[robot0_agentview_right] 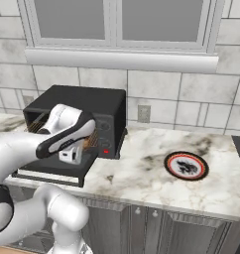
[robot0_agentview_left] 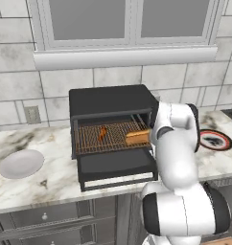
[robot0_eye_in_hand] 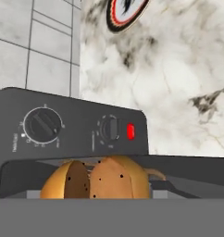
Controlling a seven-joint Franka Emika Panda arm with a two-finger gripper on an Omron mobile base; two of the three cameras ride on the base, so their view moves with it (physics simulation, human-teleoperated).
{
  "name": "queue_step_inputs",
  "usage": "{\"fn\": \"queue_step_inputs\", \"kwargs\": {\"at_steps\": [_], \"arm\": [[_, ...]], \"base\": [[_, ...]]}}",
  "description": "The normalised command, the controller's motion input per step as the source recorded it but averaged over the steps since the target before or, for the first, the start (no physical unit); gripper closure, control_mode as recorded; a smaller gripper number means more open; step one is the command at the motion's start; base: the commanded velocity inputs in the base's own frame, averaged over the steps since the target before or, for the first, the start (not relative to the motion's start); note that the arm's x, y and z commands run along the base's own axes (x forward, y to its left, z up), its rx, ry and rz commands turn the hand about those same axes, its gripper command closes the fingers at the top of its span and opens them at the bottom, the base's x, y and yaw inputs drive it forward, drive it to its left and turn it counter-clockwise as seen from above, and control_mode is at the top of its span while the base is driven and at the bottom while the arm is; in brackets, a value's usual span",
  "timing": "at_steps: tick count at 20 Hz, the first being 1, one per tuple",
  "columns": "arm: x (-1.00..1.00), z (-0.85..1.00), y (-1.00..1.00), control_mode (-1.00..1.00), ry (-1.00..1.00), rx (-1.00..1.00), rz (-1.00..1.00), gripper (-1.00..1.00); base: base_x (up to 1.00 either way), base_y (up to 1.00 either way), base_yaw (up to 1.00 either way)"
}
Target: Open the toaster oven door. Place the hotdog bun on the top rack in the toaster oven and place the chicken drumstick on the bottom rack.
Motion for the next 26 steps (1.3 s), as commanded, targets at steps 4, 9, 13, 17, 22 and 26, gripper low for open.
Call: {"fn": "queue_step_inputs", "kwargs": {"at_steps": [4,9,13,17,22,26], "arm": [[-0.34,0.88,0.0,-1.0,0.31,0.0,0.0,1.0],[0.37,1.0,0.49,-1.0,0.49,0.0,0.0,1.0],[0.41,1.0,0.76,-1.0,0.54,0.0,0.0,1.0],[0.05,0.73,0.48,-1.0,0.49,0.0,0.0,1.0],[-0.14,0.07,0.38,-1.0,0.47,0.0,0.0,1.0],[-0.03,0.0,0.42,-1.0,0.49,0.0,0.0,1.0]], "base": [[0.0,0.0,0.0],[0.0,0.0,0.0],[0.0,0.0,0.0],[0.0,0.0,0.0],[0.0,0.0,0.0],[0.0,0.0,0.0]]}}
